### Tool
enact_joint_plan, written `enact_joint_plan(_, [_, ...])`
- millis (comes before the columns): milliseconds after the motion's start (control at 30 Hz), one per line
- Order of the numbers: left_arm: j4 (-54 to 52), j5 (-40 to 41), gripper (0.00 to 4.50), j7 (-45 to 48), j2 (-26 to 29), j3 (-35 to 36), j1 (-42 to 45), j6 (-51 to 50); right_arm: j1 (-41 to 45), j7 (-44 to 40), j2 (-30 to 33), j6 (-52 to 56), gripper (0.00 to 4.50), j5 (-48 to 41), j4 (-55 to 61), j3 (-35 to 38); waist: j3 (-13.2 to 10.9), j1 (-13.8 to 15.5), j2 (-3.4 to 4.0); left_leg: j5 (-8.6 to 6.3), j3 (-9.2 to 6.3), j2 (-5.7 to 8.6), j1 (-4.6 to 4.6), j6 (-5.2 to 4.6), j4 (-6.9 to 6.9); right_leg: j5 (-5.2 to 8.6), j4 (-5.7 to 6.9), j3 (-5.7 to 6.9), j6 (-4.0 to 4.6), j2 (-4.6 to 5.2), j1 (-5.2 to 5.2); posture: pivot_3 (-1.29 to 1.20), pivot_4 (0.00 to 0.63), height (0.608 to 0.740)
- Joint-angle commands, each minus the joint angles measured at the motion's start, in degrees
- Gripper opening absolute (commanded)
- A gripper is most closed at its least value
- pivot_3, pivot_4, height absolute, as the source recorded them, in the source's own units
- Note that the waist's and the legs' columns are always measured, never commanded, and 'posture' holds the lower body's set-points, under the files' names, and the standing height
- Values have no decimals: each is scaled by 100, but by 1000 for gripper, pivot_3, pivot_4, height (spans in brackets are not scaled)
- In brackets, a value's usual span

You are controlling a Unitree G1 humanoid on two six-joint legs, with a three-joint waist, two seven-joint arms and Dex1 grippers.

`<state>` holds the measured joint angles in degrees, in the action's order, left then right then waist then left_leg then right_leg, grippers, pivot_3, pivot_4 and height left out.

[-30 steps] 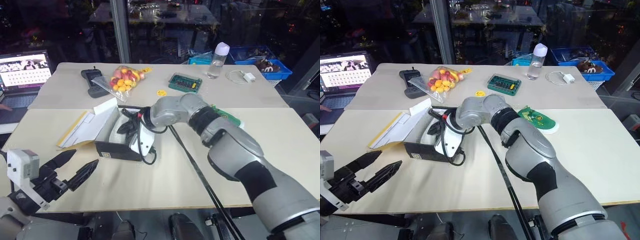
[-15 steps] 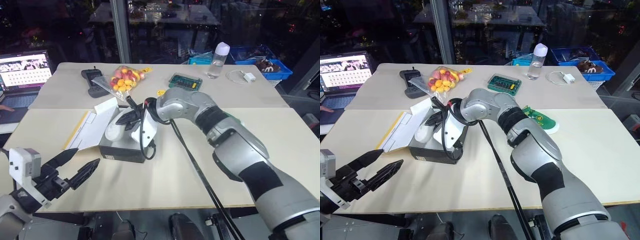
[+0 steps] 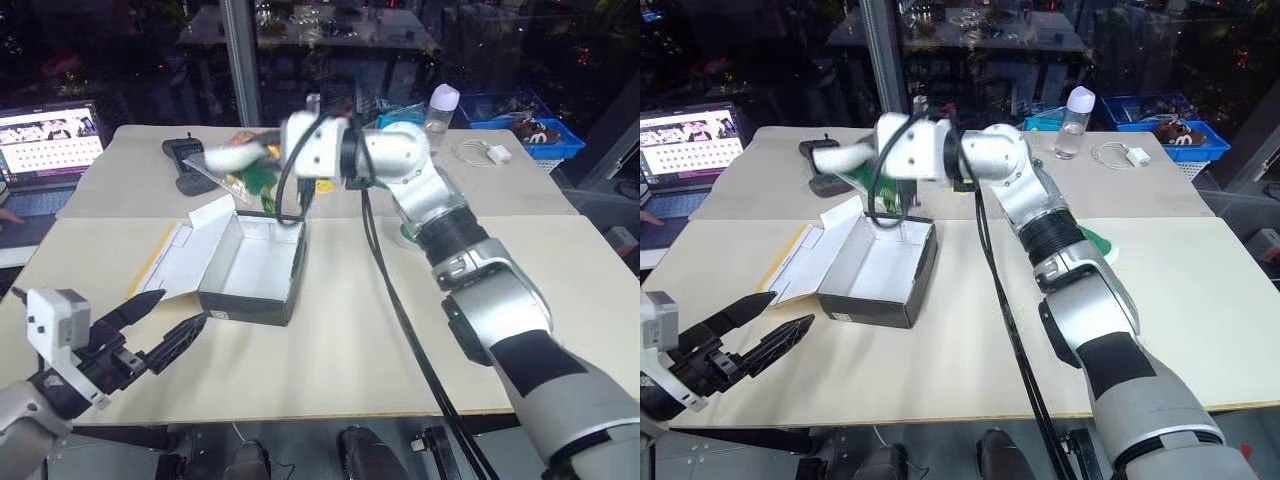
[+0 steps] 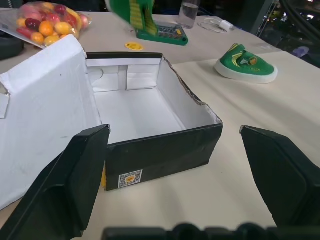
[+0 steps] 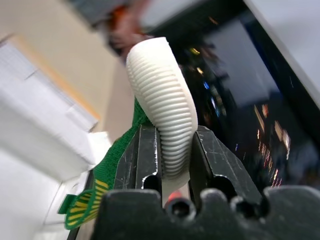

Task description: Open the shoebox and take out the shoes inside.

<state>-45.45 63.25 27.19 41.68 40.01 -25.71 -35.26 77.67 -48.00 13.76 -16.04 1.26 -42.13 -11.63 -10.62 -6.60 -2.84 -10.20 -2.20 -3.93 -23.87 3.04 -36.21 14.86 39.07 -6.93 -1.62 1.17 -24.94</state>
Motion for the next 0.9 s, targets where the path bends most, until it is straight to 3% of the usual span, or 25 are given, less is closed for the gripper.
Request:
enact_joint_plan(33, [-203, 94, 4500, -122, -5, -96, 112, 64, -153, 858, 239, 2455, 441, -1168, 1224, 1308, -1, 45, 1, 0, 0, 1, -1, 0, 0, 0, 0, 0, 0, 0, 0, 0, 150, 712])
enact_joint_plan(200, [-338, 107, 4500, -382, -59, -209, 379, 171, -770, 2357, 396, 4702, 441, -1957, 2470, 2569, -2, 147, 4, 0, 0, 3, -11, 0, -2, 1, -6, -1, 0, 0, -4, 0, 150, 712])
enact_joint_plan(267, [-409, 111, 4500, -451, -33, -299, 488, 152, -1338, 3388, 276, 5600, 441, -2273, 3204, 3405, -1, 162, 3, 0, 0, 3, -15, 0, -3, 1, -8, -3, -1, 0, -5, 0, 150, 712])
enact_joint_plan(467, [-444, 102, 4500, -106, 304, -544, 699, 63, -2620, 5952, -1019, 7221, 441, -3287, 5258, 5353, -14, 208, 26, 0, -3, 8, -34, -1, -8, 1, -10, -7, -6, 0, -17, 0, 150, 712])
enact_joint_plan(567, [-369, 26, 4500, 154, 500, -603, 781, 70, -2971, 6743, -1629, 7479, 441, -3734, 5936, 5875, -34, 128, 89, 1, -2, 3, -34, -2, -2, 5, -5, -8, -15, -5, -23, 0, 150, 712])
enact_joint_plan(700, [-114, -267, 4500, 891, 815, -756, 909, 162, -3602, 7787, -2652, 7328, 441, -4649, 6744, 6429, -47, 118, 118, 4, 0, 8, -38, -6, -9, 14, -6, -14, -46, -3, -22, 0, 150, 712])
enact_joint_plan(900, [236, -604, 4500, 1607, 971, -1102, 1333, 318, -4532, 8887, -3354, 6530, 441, -6095, 7198, 6189, -45, 81, 118, 5, 1, 9, -37, -8, -11, 17, -21, -15, -49, -1, -11, 0, 150, 712])
